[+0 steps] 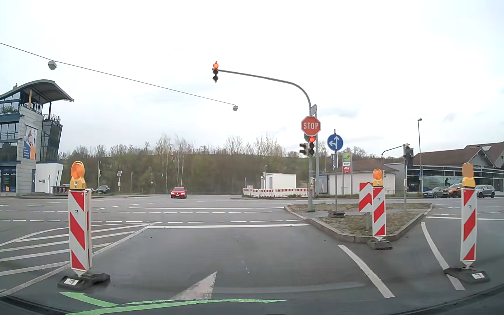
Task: Follow the waypoints while adhering to traffic rules and regulations
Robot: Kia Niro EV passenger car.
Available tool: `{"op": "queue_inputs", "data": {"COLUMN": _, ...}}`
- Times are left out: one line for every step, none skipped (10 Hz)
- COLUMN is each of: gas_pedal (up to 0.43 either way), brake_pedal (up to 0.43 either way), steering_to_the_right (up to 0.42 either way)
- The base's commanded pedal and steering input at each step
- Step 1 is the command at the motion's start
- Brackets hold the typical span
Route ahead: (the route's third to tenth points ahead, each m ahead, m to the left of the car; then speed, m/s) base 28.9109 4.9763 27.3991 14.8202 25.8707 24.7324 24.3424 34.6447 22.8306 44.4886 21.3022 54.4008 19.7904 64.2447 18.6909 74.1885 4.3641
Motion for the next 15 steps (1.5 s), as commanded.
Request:
{"op": "queue_inputs", "data": {"gas_pedal": 0.0, "brake_pedal": 0.085, "steering_to_the_right": -0.069}}
{"op": "queue_inputs", "data": {"gas_pedal": 0.0, "brake_pedal": 0.085, "steering_to_the_right": -0.065}}
{"op": "queue_inputs", "data": {"gas_pedal": 0.0, "brake_pedal": 0.098, "steering_to_the_right": -0.061}}
{"op": "queue_inputs", "data": {"gas_pedal": 0.0, "brake_pedal": 0.11, "steering_to_the_right": -0.055}}
{"op": "queue_inputs", "data": {"gas_pedal": 0.0, "brake_pedal": 0.122, "steering_to_the_right": -0.052}}
{"op": "queue_inputs", "data": {"gas_pedal": 0.0, "brake_pedal": 0.122, "steering_to_the_right": -0.051}}
{"op": "queue_inputs", "data": {"gas_pedal": 0.0, "brake_pedal": 0.134, "steering_to_the_right": -0.052}}
{"op": "queue_inputs", "data": {"gas_pedal": 0.0, "brake_pedal": 0.146, "steering_to_the_right": -0.051}}
{"op": "queue_inputs", "data": {"gas_pedal": 0.0, "brake_pedal": 0.152, "steering_to_the_right": -0.051}}
{"op": "queue_inputs", "data": {"gas_pedal": 0.0, "brake_pedal": 0.165, "steering_to_the_right": -0.051}}
{"op": "queue_inputs", "data": {"gas_pedal": 0.0, "brake_pedal": 0.177, "steering_to_the_right": -0.051}}
{"op": "queue_inputs", "data": {"gas_pedal": 0.0, "brake_pedal": 0.183, "steering_to_the_right": -0.051}}
{"op": "queue_inputs", "data": {"gas_pedal": 0.0, "brake_pedal": 0.189, "steering_to_the_right": -0.051}}
{"op": "queue_inputs", "data": {"gas_pedal": 0.0, "brake_pedal": 0.195, "steering_to_the_right": -0.051}}
{"op": "queue_inputs", "data": {"gas_pedal": 0.0, "brake_pedal": 0.207, "steering_to_the_right": -0.052}}
